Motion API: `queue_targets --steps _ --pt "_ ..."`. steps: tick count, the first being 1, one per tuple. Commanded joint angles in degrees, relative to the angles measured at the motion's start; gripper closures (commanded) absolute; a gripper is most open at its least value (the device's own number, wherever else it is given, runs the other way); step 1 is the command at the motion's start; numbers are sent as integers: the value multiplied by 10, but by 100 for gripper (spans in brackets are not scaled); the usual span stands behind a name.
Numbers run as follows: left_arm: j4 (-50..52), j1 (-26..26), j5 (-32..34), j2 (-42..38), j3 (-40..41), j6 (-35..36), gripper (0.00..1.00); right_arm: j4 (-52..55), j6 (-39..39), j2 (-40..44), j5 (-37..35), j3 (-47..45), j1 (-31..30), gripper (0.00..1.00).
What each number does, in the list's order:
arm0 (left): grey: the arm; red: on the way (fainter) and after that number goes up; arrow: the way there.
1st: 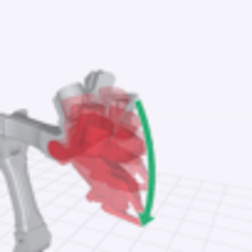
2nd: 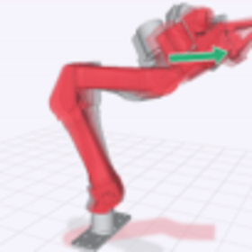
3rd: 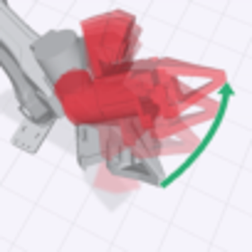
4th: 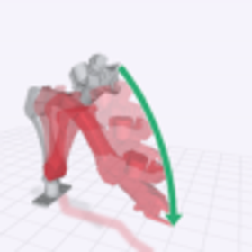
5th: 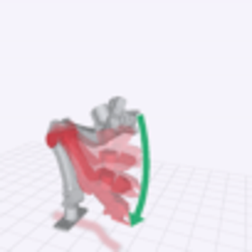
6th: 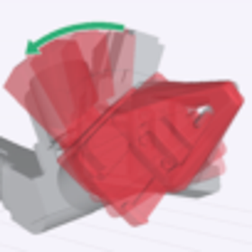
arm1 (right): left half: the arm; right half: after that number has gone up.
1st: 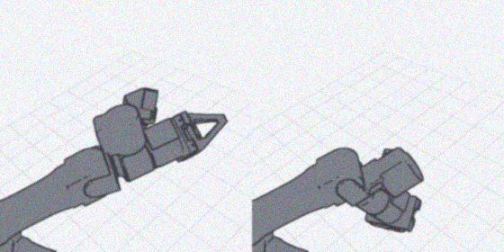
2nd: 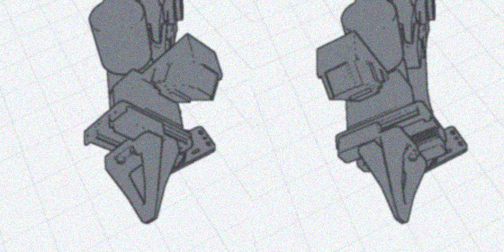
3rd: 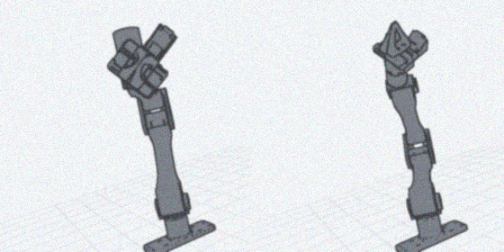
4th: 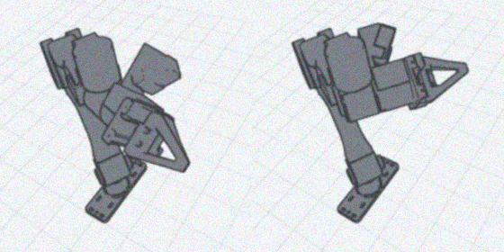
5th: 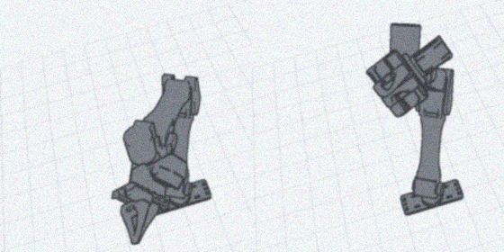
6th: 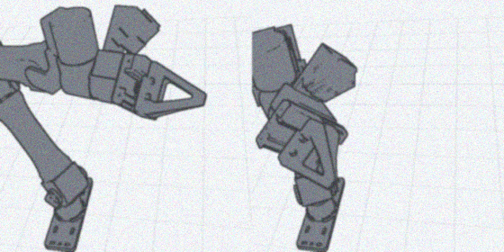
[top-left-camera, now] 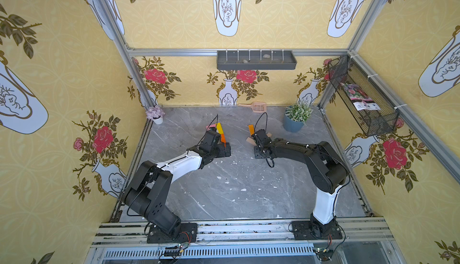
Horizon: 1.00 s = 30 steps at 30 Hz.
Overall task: Assemble a giraffe with building blocks
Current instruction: Pick up the building block from the center of the board, then assemble the building block at the center of the board.
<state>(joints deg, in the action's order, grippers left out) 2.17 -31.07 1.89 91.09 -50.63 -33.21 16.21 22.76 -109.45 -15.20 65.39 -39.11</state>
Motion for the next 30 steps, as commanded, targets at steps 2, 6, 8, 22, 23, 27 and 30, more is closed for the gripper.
queue_targets --steps 2,6,8,22,23,27,30 --pt "0 0 10 -4 4 7 1 21 9 -1 -2 -3 -11 70" --pt "-1 0 21 -9 8 3 1 33 20 22 -9 -26 -29 81" --pt "-1 0 35 -15 11 -3 1 39 31 37 -9 -39 -48 85" --pt "34 62 144 -86 62 -90 1 63 117 -3 23 53 -167 85" --pt "34 63 144 -86 62 -90 1 63 116 -16 29 68 -170 85" --pt "38 64 150 -87 60 -85 1 64 111 -55 45 116 -181 85" --pt "40 65 154 -90 60 -82 1 63 107 -74 56 139 -187 85"
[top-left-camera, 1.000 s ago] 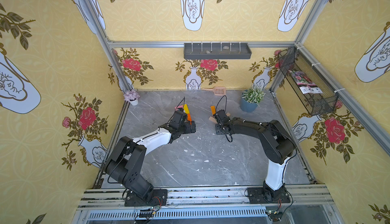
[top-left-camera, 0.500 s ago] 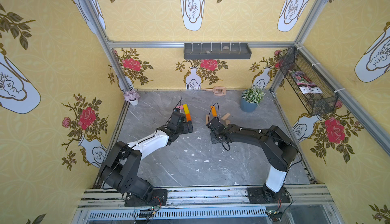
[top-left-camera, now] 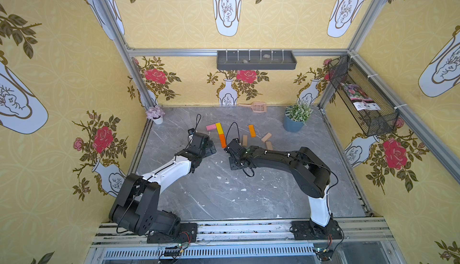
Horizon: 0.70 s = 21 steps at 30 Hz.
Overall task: Assemble a giraffe with building blocks
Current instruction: Assemble the building block at the center of the board.
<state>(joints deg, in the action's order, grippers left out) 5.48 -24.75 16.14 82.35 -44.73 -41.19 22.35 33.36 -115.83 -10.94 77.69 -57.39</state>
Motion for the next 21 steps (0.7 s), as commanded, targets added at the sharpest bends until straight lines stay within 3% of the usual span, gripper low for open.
queue_targets --steps 1,21 --pt "6 1 12 -5 2 -2 1 2 0 -15 16 24 -6 85" --pt "-1 1 -3 -8 3 -1 1 48 5 -101 -3 132 -11 83"
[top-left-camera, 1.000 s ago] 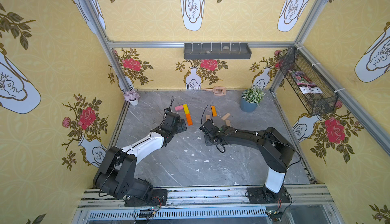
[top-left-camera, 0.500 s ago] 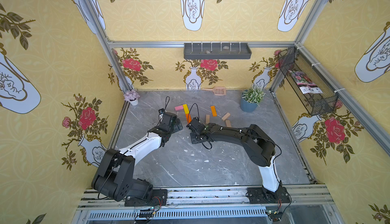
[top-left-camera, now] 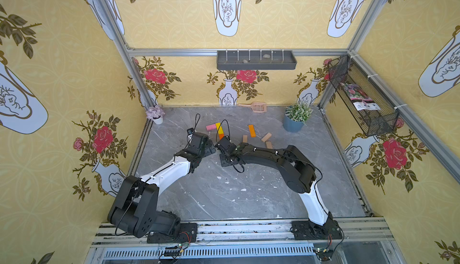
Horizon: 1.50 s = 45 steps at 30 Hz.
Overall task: Assemble a giraffe with building blocks
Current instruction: Assemble the building block at the center of the board.
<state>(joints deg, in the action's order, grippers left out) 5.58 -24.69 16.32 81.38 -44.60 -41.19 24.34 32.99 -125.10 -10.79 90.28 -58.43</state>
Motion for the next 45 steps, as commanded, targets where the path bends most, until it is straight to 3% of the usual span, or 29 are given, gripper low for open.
queue_targets --steps 1,45 --pt "-2 1 -7 1 2 -1 1 29 10 -10 -7 8 0 83" --pt "-17 20 -5 -22 23 -11 1 28 -13 -31 1 32 16 79"
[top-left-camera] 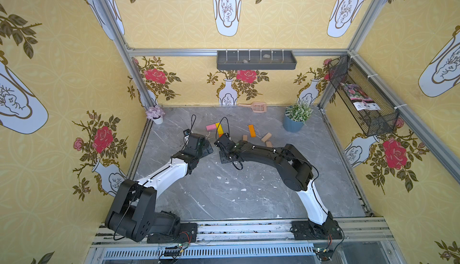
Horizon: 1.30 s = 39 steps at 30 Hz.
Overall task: Assemble a giraffe with building blocks
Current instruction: Assemble the building block at the center of the board, then adjust the building block at the center of the board.
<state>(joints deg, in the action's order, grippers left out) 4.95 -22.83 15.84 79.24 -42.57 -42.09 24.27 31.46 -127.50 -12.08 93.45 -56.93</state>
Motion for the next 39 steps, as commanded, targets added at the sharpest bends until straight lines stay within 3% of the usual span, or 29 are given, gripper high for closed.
queue_targets --steps 1,5,9,10,16,22,28,31,33,39 --pt "-11 0 -1 -1 3 -3 1 29 3 -6 13 0 0 79" --pt "-11 0 -3 -1 3 -2 1 30 4 -5 10 0 0 70" --pt "-11 1 -3 -4 4 -3 1 32 4 -3 7 2 0 42" --pt "-11 1 -3 -5 4 -3 1 32 4 -1 6 1 0 39" --pt "-17 2 27 -11 11 -2 1 39 8 61 -20 -20 -1 35" --pt "-4 2 75 -21 25 -53 1 8 3 220 -88 -158 19 30" --pt "48 -2 89 -7 -26 30 1 -64 -22 396 -128 -362 113 27" --pt "56 -8 32 30 -68 60 1 -126 -55 465 -131 -438 168 26" --pt "56 -44 -28 48 -103 71 1 -158 -64 498 -147 -479 202 21" --pt "144 -191 -41 177 -291 97 1 -186 37 540 -173 -556 287 17"
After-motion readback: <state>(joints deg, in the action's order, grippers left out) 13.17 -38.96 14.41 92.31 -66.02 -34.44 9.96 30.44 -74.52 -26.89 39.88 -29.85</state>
